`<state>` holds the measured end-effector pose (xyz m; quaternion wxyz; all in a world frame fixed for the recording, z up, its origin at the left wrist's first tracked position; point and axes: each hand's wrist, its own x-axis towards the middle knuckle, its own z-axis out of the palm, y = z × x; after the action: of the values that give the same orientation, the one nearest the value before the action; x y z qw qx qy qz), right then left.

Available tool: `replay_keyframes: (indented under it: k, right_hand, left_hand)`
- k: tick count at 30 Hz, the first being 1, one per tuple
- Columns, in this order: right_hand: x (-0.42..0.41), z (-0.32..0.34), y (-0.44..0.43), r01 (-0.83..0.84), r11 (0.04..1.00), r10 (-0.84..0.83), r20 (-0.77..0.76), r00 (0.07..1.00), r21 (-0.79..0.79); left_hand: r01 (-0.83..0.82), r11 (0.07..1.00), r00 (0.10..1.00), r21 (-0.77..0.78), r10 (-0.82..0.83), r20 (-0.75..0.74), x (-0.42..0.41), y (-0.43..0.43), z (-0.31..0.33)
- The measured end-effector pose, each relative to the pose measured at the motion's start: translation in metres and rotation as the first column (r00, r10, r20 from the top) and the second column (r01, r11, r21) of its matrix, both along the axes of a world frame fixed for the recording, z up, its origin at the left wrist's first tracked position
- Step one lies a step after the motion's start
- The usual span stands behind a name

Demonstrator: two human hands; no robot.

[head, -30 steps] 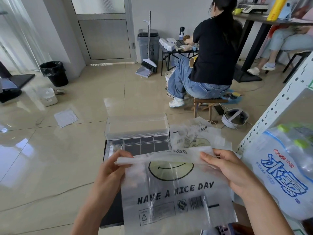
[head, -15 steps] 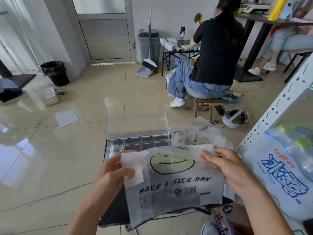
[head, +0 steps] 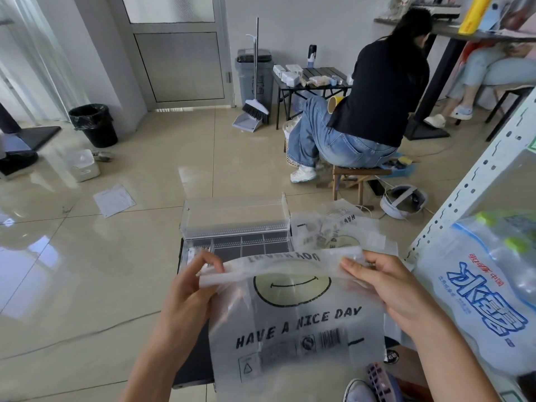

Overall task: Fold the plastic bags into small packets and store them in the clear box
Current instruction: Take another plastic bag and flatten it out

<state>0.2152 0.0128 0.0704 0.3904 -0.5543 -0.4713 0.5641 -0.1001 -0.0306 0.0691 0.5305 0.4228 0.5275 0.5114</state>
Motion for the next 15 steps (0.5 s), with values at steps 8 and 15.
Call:
replay_keyframes:
  k: [8, 15]
  right_hand:
    - [0.000, 0.004, -0.001, 0.025, 1.000, -0.025, 0.014, 1.000, 0.014]
    - [-0.002, 0.013, -0.005, 0.029, 0.997, -0.031, 0.027, 0.999, 0.065]
  left_hand:
    - [0.053, 0.997, 0.920, -0.061, -0.025, 0.390, -0.002, -0.003, 0.006]
    - [-0.027, 1.000, 0.997, -0.015, 0.026, -0.070, -0.006, -0.002, 0.001]
